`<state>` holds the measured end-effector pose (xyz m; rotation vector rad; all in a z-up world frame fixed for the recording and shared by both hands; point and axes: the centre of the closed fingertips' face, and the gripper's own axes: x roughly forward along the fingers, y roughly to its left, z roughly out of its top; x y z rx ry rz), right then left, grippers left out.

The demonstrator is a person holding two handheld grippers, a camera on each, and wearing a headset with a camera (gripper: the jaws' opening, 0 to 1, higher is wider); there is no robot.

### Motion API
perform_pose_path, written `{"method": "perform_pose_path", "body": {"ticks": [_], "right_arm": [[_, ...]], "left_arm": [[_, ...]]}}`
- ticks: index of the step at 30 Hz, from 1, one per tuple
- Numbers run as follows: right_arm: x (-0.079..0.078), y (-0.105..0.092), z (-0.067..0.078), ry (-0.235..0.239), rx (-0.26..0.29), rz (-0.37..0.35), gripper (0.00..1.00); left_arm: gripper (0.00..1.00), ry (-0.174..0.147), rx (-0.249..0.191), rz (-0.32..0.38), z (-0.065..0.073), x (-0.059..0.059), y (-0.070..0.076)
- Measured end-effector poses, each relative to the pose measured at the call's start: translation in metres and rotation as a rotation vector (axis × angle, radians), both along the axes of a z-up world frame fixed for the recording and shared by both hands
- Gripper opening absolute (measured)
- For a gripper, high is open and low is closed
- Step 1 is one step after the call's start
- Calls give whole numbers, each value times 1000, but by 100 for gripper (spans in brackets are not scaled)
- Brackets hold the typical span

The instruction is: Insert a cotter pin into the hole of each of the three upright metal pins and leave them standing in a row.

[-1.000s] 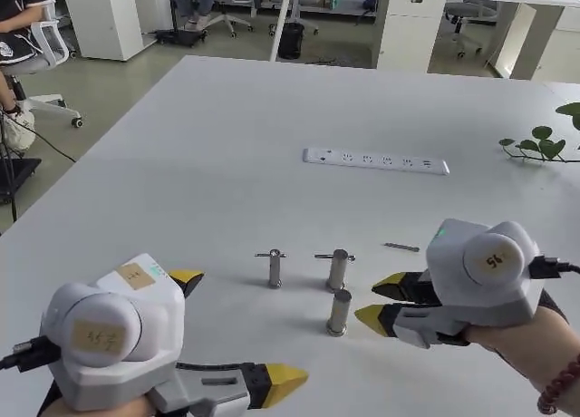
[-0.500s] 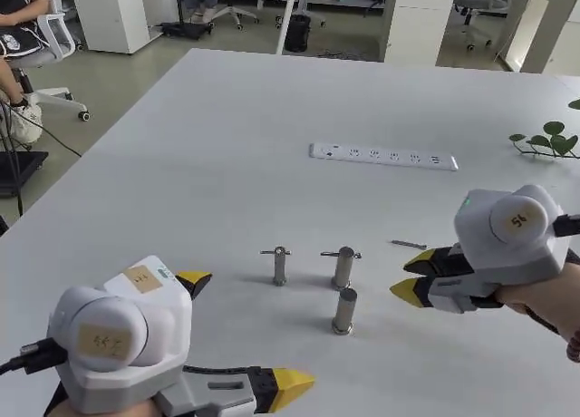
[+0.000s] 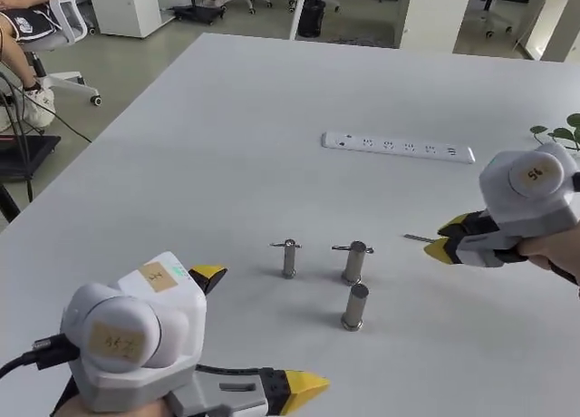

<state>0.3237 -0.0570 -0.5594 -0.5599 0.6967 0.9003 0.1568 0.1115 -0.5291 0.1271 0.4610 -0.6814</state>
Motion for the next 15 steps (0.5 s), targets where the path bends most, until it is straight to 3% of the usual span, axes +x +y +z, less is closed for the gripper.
{"method": "perform_pose_path", "body": {"ticks": [3, 10, 12, 15], "right_arm": [[7, -6, -8, 8, -33, -9, 16], [20, -11, -23, 21, -64, -15, 13], [32, -12, -27, 21, -69, -12, 13], [34, -13, -33, 37, -74, -17, 12]], "left_arm": [[96, 9, -7, 4, -1, 0, 0], [95, 18, 2, -3, -4, 0, -1], [95, 19, 3, -1, -4, 0, 0], [94, 25, 5, 1, -6, 0, 1]]}}
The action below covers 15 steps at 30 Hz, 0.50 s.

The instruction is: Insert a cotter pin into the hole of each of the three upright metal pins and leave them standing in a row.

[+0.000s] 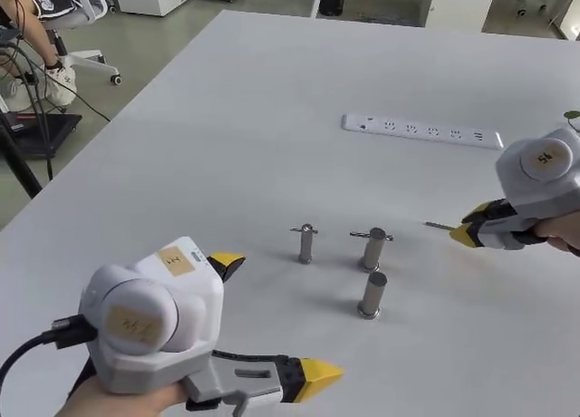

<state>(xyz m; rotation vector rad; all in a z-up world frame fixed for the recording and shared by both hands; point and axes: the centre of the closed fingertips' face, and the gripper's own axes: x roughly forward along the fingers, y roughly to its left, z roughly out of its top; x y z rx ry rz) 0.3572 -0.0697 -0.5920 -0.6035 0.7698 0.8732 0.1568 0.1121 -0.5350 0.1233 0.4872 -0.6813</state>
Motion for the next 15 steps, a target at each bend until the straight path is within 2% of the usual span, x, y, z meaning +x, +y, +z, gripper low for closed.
{"method": "perform_pose_path", "body": {"ticks": [7, 9, 14, 15], "right_arm": [[7, -4, -11, 28, 2, -24, 11], [6, -5, -13, 32, 2, -29, 11], [7, -7, -13, 41, 9, -47, 10], [10, -8, -12, 46, 21, -73, 9]], "left_arm": [[93, 3, 0, 2, -1, 1, 1], [91, -3, 7, -3, -1, 1, 1], [91, 4, 9, -6, -3, 0, 0], [91, 4, 8, -5, -3, 0, 0]]}}
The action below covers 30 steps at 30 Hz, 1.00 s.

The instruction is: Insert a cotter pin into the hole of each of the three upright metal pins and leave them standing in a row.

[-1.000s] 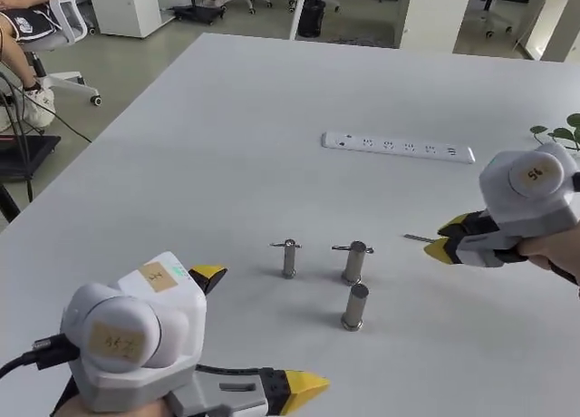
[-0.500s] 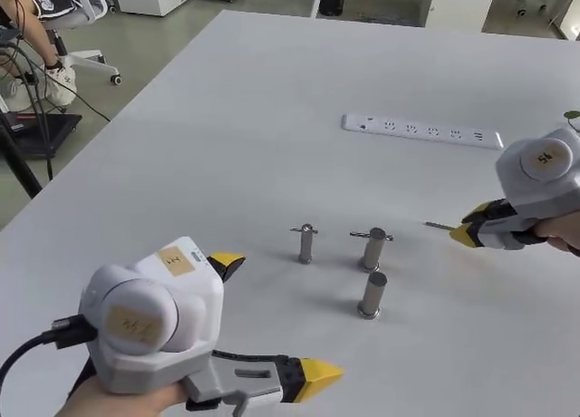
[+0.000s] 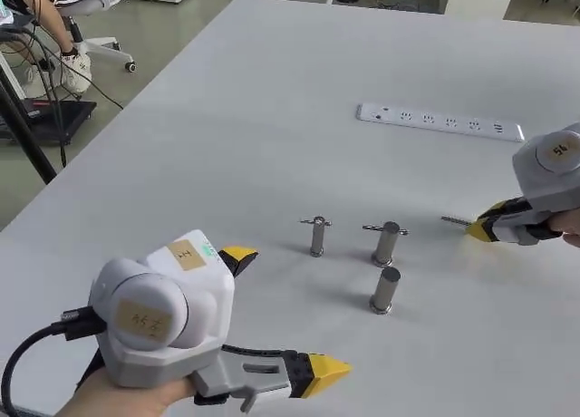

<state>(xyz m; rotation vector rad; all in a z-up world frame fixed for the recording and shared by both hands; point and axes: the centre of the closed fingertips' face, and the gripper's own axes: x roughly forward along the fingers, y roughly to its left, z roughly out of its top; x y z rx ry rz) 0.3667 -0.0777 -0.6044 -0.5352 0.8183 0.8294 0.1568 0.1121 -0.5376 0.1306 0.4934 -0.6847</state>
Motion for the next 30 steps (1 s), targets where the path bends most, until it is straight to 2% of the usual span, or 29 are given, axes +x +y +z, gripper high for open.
{"method": "perform_pose_path", "body": {"ticks": [3, 9, 12, 17, 20, 25, 30], "right_arm": [[0, 1, -2, 29, 17, -32, 7], [-3, 5, -1, 45, 25, -15, 0], [-4, 6, 2, 27, -2, 15, 0], [-6, 6, 3, 37, -29, 32, 0], [-7, 6, 4, 20, -58, 71, 0], [-8, 9, 3, 12, -73, 107, 0], [-11, 12, 12, -15, -64, 130, 0]], "left_arm": [[90, 1, 0, 1, 0, 0, 0], [90, 1, 2, 10, 0, 1, 2], [90, -1, 2, 11, 1, 1, 2], [88, -2, 3, 2, 1, 0, 1], [88, -3, 2, 2, 2, 0, 1], [87, 0, 2, -1, 1, 0, 0], [85, 10, 7, -3, -1, -2, 0]]}}
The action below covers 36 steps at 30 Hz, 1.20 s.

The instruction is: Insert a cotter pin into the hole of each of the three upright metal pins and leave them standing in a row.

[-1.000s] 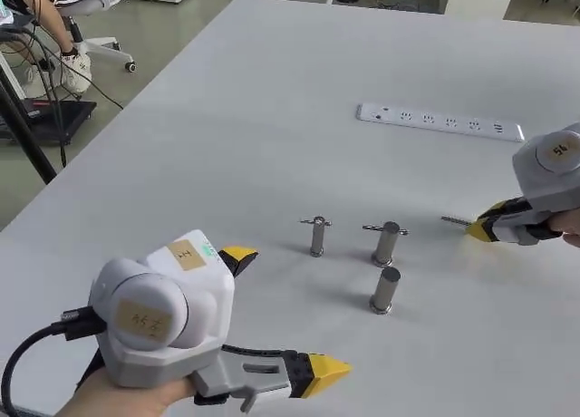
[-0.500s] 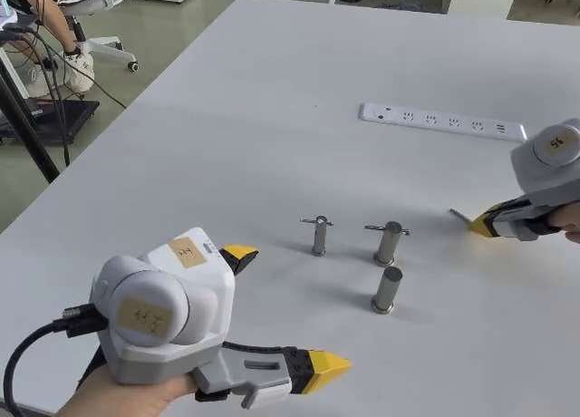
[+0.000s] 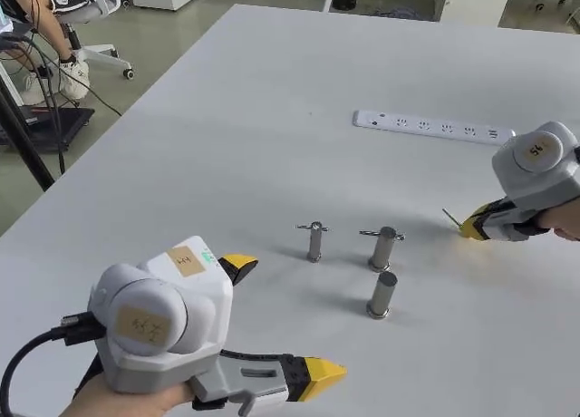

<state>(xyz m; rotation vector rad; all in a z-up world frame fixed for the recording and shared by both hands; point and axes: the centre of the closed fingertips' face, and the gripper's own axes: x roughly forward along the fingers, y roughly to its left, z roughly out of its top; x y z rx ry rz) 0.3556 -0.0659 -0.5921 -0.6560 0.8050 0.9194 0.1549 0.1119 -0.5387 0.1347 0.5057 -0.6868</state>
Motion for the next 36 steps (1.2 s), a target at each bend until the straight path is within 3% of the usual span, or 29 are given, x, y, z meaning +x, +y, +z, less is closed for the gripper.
{"method": "perform_pose_path", "body": {"ticks": [8, 14, 15, 18, 23, 29, 36], "right_arm": [[-8, 9, 13, -59, 34, 58, 0], [-33, 22, 35, -99, 59, 131, 0], [-26, 23, 33, -104, 64, 140, 0], [-41, 33, 44, -129, 81, 186, 0], [-62, 47, 59, -163, 102, 241, 0], [-87, 68, 78, -214, 131, 325, 0], [-115, 92, 87, -231, 163, 419, 0]], "left_arm": [[80, 7, -19, 12, 2, 0, 1], [70, 1, -52, 25, 9, 1, 0], [69, 1, -56, 27, 10, 1, -1], [68, -4, -80, 27, 18, 3, -4], [61, 4, -77, 14, 23, 6, -10], [51, 24, -94, -6, 30, 7, -17], [41, 60, -136, -6, 41, 9, -24]]}}
